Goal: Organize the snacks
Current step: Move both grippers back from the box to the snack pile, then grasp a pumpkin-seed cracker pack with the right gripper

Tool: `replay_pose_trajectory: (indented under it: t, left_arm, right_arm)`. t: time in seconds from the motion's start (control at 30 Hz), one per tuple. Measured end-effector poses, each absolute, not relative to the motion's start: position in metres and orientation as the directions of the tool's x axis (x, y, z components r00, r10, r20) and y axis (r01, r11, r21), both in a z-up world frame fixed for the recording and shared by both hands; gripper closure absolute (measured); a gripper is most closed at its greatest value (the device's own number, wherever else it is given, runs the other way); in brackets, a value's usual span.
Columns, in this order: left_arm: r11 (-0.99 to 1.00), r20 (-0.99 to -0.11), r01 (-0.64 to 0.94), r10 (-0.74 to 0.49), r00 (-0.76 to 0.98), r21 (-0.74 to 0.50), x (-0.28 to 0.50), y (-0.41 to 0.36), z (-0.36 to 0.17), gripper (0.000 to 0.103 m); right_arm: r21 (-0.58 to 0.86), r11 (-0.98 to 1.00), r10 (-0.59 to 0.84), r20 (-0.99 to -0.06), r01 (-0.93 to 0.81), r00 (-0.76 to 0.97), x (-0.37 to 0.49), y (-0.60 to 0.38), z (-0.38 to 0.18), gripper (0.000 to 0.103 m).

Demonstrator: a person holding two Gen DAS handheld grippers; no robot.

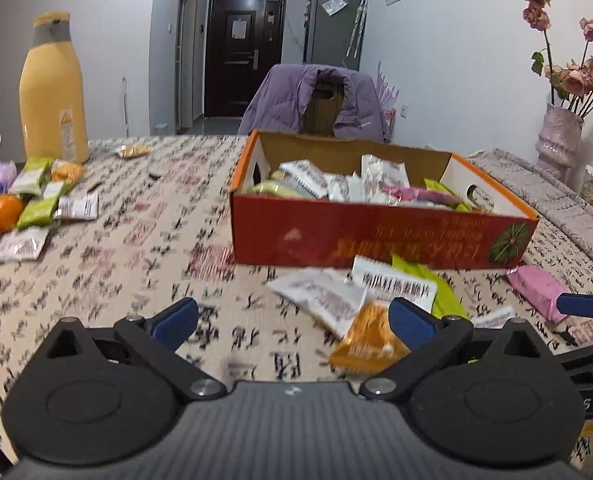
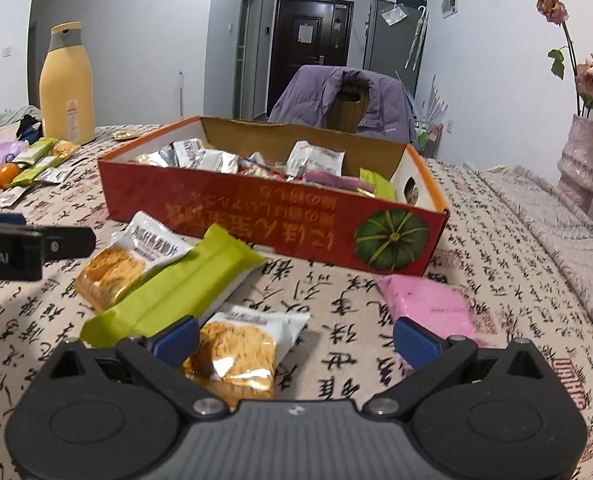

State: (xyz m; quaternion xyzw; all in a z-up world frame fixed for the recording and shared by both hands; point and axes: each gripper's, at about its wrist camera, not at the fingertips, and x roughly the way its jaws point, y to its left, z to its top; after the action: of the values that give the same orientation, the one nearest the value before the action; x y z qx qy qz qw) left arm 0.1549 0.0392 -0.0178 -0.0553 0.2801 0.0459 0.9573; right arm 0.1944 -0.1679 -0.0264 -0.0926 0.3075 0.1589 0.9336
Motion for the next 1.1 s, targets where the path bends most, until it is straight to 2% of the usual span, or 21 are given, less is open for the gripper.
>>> replay_pose_trajectory:
  t: [0.53,0.7,1.1]
  left_arm:
    - [0.976,-0.548,-0.125,0.006,0.836,-0.179,0.15,0.055,-0.031,0.0]
    - [0.975,-0.547,-0.12,0.0,0.837,-0.185,0.15,0.056,-0.031,0.0]
    - [0.974,-0.551,-0.121,-0.004,0.835,-0.191,0.15,0.055,-0.031,0.0]
  right_arm:
    - [-0.044,0.933,0.254,-0.628,-0.358,0.736,0.205,-0.16,-0.037,0.0]
    - [-0.057,0.933,0.237,-0.643,-0.354,0.728,0.21,-0.156,-0.043,0.0]
    - [0.017,0.937,0.272,-0.66,-0.348,0.701,0.216,-0.163,-0.047,0.0]
